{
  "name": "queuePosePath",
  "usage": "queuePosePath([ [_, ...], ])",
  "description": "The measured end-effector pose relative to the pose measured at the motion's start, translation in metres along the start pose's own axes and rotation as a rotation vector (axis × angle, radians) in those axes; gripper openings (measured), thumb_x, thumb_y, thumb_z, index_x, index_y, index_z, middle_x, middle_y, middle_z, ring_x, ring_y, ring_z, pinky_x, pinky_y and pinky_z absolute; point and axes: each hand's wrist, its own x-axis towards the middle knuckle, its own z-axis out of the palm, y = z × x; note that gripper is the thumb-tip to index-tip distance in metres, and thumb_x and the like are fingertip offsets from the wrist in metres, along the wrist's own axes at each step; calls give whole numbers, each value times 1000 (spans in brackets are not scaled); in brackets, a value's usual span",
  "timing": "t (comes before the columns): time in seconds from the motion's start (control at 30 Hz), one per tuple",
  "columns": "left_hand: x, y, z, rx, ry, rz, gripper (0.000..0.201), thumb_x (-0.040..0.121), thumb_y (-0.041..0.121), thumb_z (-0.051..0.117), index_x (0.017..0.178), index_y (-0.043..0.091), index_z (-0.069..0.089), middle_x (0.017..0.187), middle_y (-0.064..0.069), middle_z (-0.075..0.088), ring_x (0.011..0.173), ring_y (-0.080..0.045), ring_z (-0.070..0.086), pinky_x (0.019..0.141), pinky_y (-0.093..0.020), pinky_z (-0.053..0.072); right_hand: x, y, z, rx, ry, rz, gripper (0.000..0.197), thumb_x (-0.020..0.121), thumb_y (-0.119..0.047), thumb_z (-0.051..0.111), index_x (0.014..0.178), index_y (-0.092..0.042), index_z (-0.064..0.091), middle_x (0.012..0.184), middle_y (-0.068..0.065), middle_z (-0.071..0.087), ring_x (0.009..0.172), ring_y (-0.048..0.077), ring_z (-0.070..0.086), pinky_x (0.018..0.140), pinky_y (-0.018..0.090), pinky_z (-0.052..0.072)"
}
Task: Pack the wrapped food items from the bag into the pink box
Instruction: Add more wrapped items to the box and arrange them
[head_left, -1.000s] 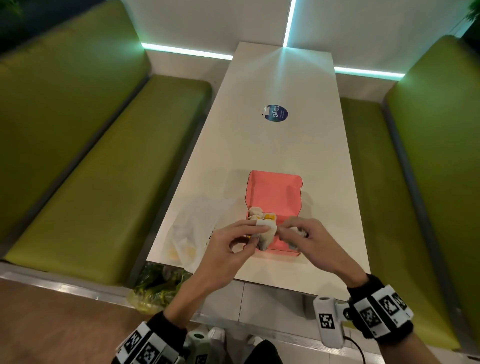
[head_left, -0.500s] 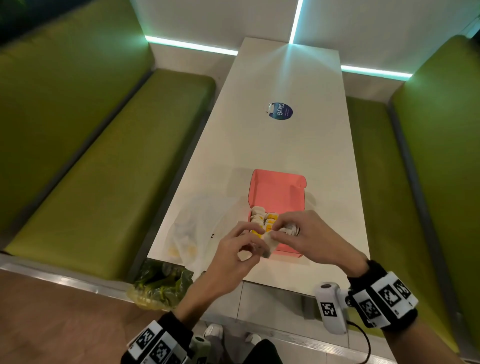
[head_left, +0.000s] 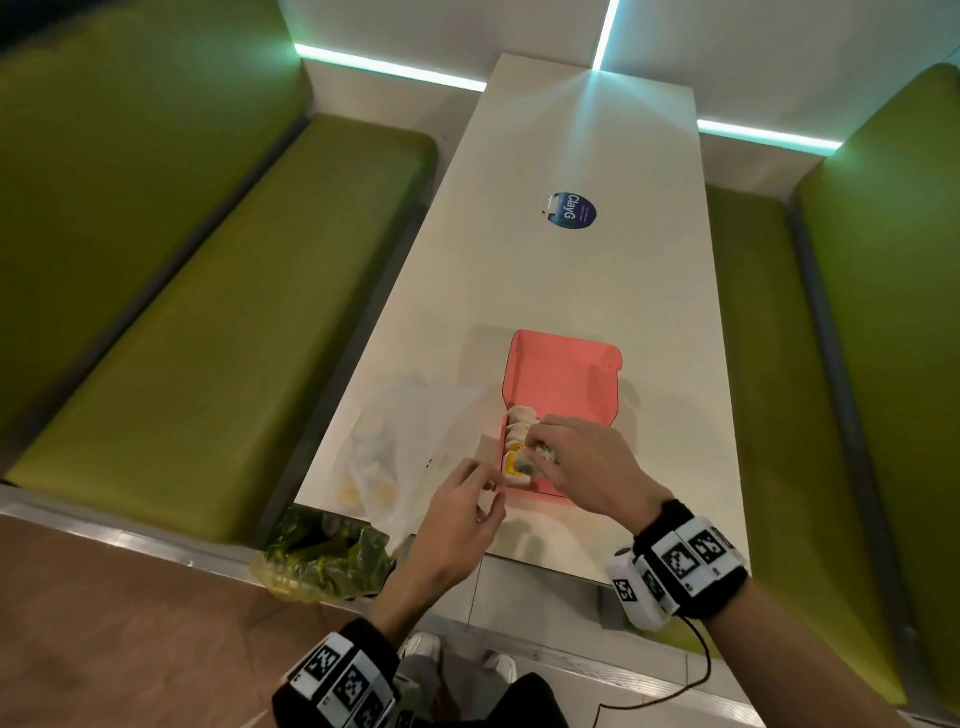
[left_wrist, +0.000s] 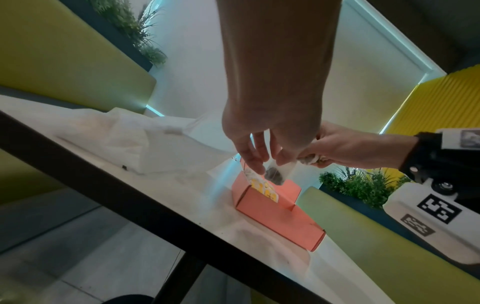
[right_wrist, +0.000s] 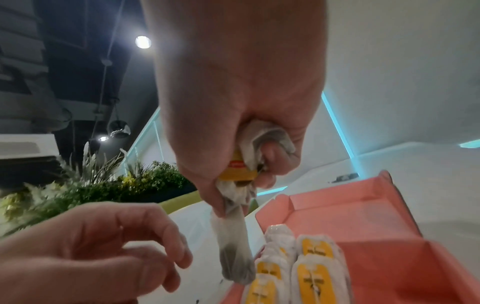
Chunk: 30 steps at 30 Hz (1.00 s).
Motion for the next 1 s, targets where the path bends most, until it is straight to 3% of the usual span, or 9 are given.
queuePosePath([
  [0.1, -3, -4, 1, 138, -35, 31, 17, 96, 22, 57, 112, 28, 60, 112, 18, 51, 98, -1, 48, 79, -24, 51, 9, 0, 3, 116, -49, -1, 21, 98, -41, 51, 104, -27, 65, 99, -11, 61, 93, 14, 56, 70, 35, 45],
  [0.23, -1, -2, 4, 295, -126, 26, 33, 98, 31, 51, 130, 27, 55, 131, 14, 51, 119, -7, 40, 84, -30, 52, 22, 8, 11, 241, -141, 41, 16, 95, -38, 58, 98, -25, 68, 78, -20, 51, 81, 10, 52, 58, 24, 34],
  [0.3, 3, 0, 6, 378, -189, 52, 39, 99, 36, 48, 137, 26, 51, 138, 12, 49, 126, -11, 37, 91, -30, 50, 29, 12, 15, 242, -184, 31, 16, 95, -36, 58, 97, -23, 68, 75, -24, 46, 79, 10, 50, 56, 20, 30],
  [0.4, 9, 1, 11, 510, -278, 106, 46, 100, 40, 44, 143, 22, 44, 147, 7, 45, 127, -20, 37, 98, -33, 46, 37, 10, 19, 217, -187, 0, 17, 96, -30, 56, 100, -19, 69, 79, -27, 46, 79, 11, 51, 59, 26, 33],
  [0.53, 12, 2, 17, 632, -310, 105, 51, 100, 48, 37, 143, 21, 40, 149, 3, 42, 122, -26, 42, 95, -37, 44, 45, 14, 30, 187, -107, 26, 13, 94, -33, 55, 105, -30, 61, 100, -18, 66, 92, 13, 63, 67, 31, 45],
  [0.7, 10, 4, 19, 655, -340, 58, 54, 101, 49, 34, 148, 22, 33, 153, 0, 37, 130, -28, 39, 100, -40, 42, 44, 17, 39, 104, -15, 30, 21, 98, -37, 51, 117, -34, 56, 113, -14, 62, 100, 14, 61, 71, 32, 48],
  [0.83, 12, 5, 20, 668, -349, 53, 53, 101, 50, 35, 146, 21, 36, 153, 0, 35, 131, -28, 38, 102, -40, 40, 28, 15, 41, 78, 100, 73, 24, 100, -35, 49, 123, -32, 54, 112, -10, 59, 98, 17, 59, 73, 35, 51],
  [1.0, 11, 0, 23, 668, -349, 54, 52, 100, 50, 35, 144, 23, 36, 153, 0, 33, 131, -27, 39, 101, -40, 41, 14, 7, 52, 61, 37, 42, 23, 98, -35, 49, 118, -31, 60, 119, -9, 60, 103, 19, 62, 73, 36, 54],
])
